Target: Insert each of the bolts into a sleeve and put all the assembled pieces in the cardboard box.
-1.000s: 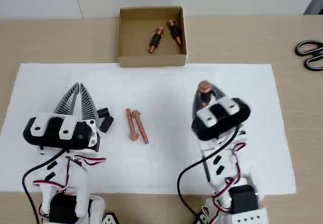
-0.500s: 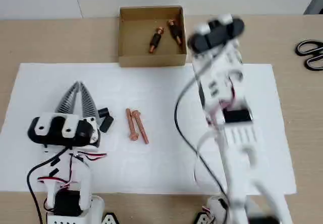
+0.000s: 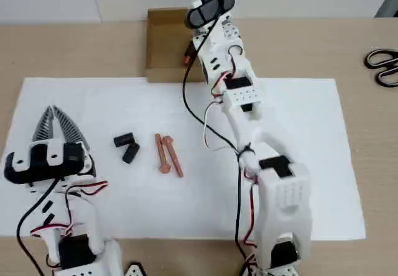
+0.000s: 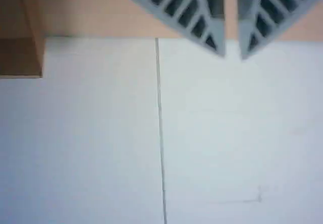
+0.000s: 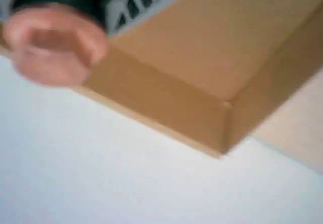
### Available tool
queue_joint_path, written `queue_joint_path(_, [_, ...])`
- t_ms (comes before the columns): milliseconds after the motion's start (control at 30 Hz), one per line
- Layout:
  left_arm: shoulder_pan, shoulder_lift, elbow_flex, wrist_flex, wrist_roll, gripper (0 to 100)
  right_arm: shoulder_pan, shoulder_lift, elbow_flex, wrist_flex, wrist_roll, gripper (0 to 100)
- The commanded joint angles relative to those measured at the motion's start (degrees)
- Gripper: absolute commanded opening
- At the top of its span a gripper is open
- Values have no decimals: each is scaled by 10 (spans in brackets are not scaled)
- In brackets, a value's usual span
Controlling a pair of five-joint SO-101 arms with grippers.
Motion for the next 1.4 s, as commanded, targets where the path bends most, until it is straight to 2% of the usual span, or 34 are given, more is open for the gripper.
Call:
queue_joint_path(0, [-6,-8,-2,-12,3,6,1,70,-134,-21,3,3])
queue_joint_path(267, [-4,-8,-4,-12,1,6,0,220,-297,-17,2,3])
queue_joint_path(467, [-3,-8,-4,-12,1,6,11,283,-331,-13,4,5])
queue_joint_path(600, [-2,-8,-4,-12,1,6,11,287,-347,84,3,37])
queue_joint_path(767, [-2,-8,-4,-12,1,6,9,284,-367,192,-14,214])
queue_joint_path(1000, [-2,-8,-5,-12,1,6,13,284,-433,215,-48,190])
queue_joint_path(1133, [-2,-8,-6,-12,1,6,14,282,-522,342,-56,189])
queue_joint_path(1367, [-5,-8,-22,-12,1,6,-4,252,-754,692,-118,189])
